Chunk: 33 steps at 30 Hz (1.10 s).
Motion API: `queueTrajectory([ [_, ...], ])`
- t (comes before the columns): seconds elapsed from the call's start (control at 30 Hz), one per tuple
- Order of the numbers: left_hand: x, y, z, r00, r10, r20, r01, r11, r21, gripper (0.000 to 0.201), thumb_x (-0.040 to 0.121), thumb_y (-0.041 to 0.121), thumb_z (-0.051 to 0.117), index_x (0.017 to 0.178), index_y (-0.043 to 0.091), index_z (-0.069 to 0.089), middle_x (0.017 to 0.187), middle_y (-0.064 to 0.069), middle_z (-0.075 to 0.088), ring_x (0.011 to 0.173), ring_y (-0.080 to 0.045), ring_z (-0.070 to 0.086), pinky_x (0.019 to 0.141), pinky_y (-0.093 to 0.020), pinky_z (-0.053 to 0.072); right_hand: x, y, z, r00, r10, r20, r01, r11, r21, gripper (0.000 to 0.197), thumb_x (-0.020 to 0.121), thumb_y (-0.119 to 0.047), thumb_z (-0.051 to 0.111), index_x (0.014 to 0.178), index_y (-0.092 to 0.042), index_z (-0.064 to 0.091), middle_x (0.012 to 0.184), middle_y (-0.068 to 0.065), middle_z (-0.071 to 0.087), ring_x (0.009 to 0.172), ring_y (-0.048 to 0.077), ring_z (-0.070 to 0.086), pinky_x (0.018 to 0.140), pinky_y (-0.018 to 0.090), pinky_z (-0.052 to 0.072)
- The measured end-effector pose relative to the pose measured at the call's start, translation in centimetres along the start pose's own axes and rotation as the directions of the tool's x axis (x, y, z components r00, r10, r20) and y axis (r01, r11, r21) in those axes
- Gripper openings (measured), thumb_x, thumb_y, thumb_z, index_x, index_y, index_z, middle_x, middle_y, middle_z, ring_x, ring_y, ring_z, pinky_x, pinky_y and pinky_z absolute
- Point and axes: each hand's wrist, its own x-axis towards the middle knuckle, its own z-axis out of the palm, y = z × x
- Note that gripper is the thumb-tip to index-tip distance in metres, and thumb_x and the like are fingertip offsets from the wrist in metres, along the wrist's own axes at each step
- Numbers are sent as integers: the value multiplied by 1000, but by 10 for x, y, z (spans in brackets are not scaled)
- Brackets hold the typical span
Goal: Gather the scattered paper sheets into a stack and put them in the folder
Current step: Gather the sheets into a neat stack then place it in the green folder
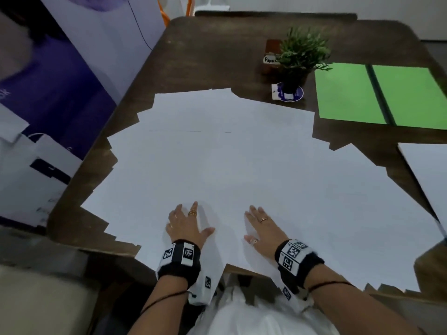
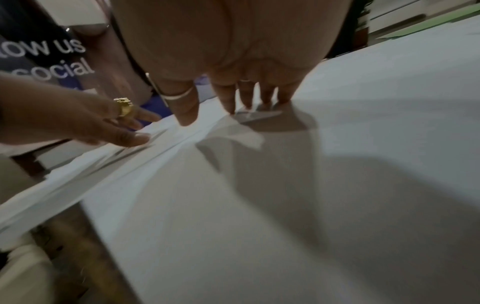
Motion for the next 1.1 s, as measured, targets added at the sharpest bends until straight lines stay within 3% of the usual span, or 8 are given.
queueTrajectory([
  [0.13, 18, -25, -8, 991, -125, 51, 130, 985, -115, 128, 58, 72, 70, 149, 28, -10, 155, -9, -19, 142, -37, -14, 109, -61, 15, 0, 13, -1, 936, 263, -233, -267, 964, 16, 82, 95, -51, 38, 148, -15, -13, 154, 12, -23, 143, 30, -20, 115, 38, -8],
  [0.23, 20, -38, 1, 989, -71, 132, 85, 991, -101, 135, 49, 86, 59, 142, 37, -26, 148, -8, -38, 136, -44, -27, 103, -71, 8, 1, 9, 2, 854, 498, -152, -486, 867, 114, 91, 91, -62, 32, 147, -12, -19, 151, 20, -26, 141, 35, -22, 116, 45, -6],
  [0.43, 17, -28, 14, 989, 12, 150, -2, 997, -72, 117, 57, 93, 36, 141, 40, -25, 148, -6, -39, 133, -50, -27, 101, -74, 7, 21, -29, 12, 893, 438, -107, -410, 887, 213, 87, 91, -63, 30, 148, -16, -17, 152, 17, -26, 141, 33, -23, 116, 42, -7],
  [0.63, 18, -29, 0, 996, -87, 28, 90, 983, -160, 119, 64, 77, 60, 149, 21, -2, 155, -9, -6, 140, -31, 7, 103, -56, 30, 14, -21, 2, 896, 418, -147, -323, 843, 431, 86, 92, -50, 46, 150, -14, -7, 158, 9, -10, 145, 27, -11, 118, 37, 0],
  [0.73, 23, -37, -7, 988, -149, -44, 129, 944, -304, 113, 58, 61, 77, 144, 18, 18, 145, -9, 13, 130, -31, 22, 96, -49, 40, 6, -18, -1, 768, 575, -284, -233, 663, 711, 75, 90, -34, 59, 148, -12, 18, 156, 10, 12, 144, 23, 12, 116, 34, 16],
  [0.83, 24, -44, -11, 992, -125, -33, 105, 927, -361, 105, 60, 46, 83, 140, 14, 23, 136, -9, 21, 121, -34, 34, 90, -44, 44, 4, -10, -3, 620, 749, -234, -199, 439, 876, 55, 90, -24, 60, 138, -10, 38, 144, 14, 31, 130, 27, 37, 106, 35, 35],
  [1.0, 30, -48, -11, 999, -48, -14, 33, 852, -522, 79, 66, 27, 84, 127, 7, 39, 133, -11, 37, 111, -31, 54, 89, -32, 44, 11, -4, 2, 637, 761, -123, -85, 228, 970, 47, 89, -14, 60, 133, -7, 44, 129, 11, 46, 96, 24, 56, 77, 33, 51],
  [1.1, 35, -46, -7, 1000, 4, 0, -3, 848, -529, 64, 70, 25, 81, 121, 6, 48, 125, -11, 55, 116, -26, 53, 95, -30, 42, 13, -13, -2, 691, 722, -13, -48, 63, 997, 38, 92, -16, 57, 126, 0, 48, 89, 11, 54, 61, 19, 52, 65, 31, 48],
])
